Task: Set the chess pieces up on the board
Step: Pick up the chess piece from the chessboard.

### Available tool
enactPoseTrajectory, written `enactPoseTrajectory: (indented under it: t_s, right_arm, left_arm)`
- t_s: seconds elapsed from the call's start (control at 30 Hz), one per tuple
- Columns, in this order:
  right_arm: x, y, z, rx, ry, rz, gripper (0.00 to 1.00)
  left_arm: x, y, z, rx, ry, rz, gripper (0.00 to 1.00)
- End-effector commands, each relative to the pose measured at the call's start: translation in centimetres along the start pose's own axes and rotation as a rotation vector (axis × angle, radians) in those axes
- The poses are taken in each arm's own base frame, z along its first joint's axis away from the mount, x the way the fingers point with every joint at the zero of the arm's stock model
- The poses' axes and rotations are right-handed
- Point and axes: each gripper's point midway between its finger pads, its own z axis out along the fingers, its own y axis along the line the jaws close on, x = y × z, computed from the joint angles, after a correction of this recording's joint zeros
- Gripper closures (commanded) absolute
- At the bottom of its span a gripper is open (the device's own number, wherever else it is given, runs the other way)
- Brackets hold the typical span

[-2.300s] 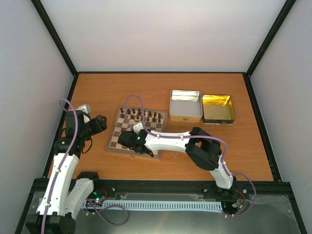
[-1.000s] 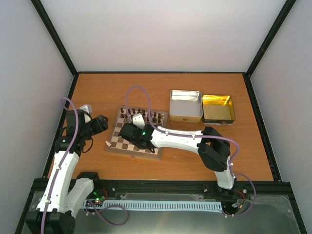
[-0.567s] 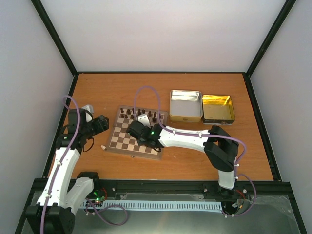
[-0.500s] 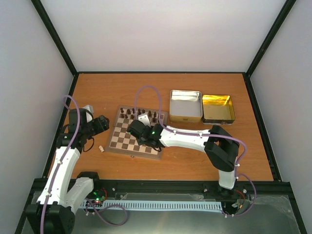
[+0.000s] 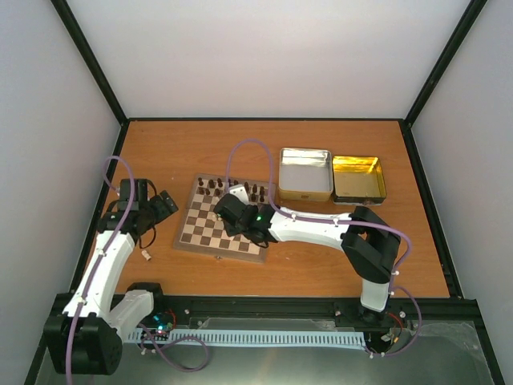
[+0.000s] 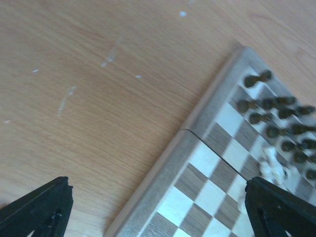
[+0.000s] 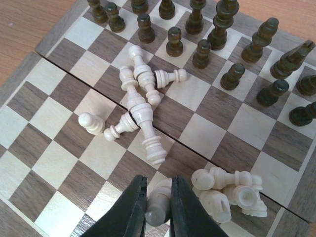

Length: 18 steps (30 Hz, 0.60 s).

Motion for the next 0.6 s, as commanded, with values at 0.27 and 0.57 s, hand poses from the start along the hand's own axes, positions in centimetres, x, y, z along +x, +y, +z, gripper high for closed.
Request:
enactPoseTrajectory:
  t_s: [0.27, 0.57]
  right_arm:
    - [-0.2, -0.3, -0.9, -0.034, -0.006, -0.001, 0.88]
    - [0.3, -1.2, -1.3, -0.013, 0.034, -0.030, 0.88]
  left_arm:
    - [-1.7, 10.8, 0.6, -0.564, -0.116, -0.336, 0.00]
    - [0.9, 15.7, 1.2, -0.671, -0.123, -0.549, 0.00]
